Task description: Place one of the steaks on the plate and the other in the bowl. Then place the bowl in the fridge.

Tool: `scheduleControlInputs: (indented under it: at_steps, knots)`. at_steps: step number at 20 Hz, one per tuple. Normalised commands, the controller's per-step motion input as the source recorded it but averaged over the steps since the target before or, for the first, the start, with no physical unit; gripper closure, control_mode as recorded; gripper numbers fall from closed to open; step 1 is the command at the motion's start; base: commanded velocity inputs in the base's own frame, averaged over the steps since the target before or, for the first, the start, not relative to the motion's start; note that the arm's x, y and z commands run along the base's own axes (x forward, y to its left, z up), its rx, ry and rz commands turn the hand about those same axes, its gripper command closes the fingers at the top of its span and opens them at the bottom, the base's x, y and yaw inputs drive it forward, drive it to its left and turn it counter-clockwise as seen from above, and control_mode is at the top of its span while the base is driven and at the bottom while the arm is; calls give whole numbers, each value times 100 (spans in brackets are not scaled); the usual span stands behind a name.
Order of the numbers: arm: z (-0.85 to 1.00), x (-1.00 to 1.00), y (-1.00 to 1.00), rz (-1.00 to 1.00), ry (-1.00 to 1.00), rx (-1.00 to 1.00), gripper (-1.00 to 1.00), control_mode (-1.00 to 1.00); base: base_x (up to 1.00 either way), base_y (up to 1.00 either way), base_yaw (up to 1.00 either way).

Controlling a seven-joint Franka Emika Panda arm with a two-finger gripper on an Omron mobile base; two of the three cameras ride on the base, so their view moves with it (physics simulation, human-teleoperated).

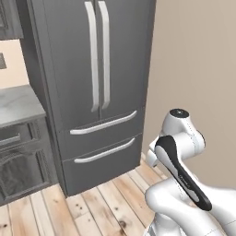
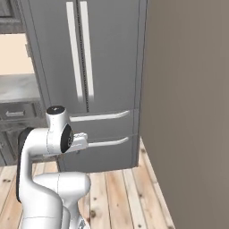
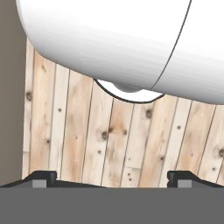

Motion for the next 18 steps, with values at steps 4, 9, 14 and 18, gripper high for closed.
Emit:
scheduleControlInputs:
  at_steps: [4, 9, 14, 18]
  knots:
    - [0, 0, 0, 0, 0, 0, -100, 100, 50, 0, 0]
    - [0, 0, 0, 0, 0, 0, -100, 100, 53, 0, 0]
    - [0, 0, 0, 0, 0, 0, -100, 100, 46, 0, 0]
    - [0, 0, 0, 0, 0, 0, -100, 100, 38, 0, 5]
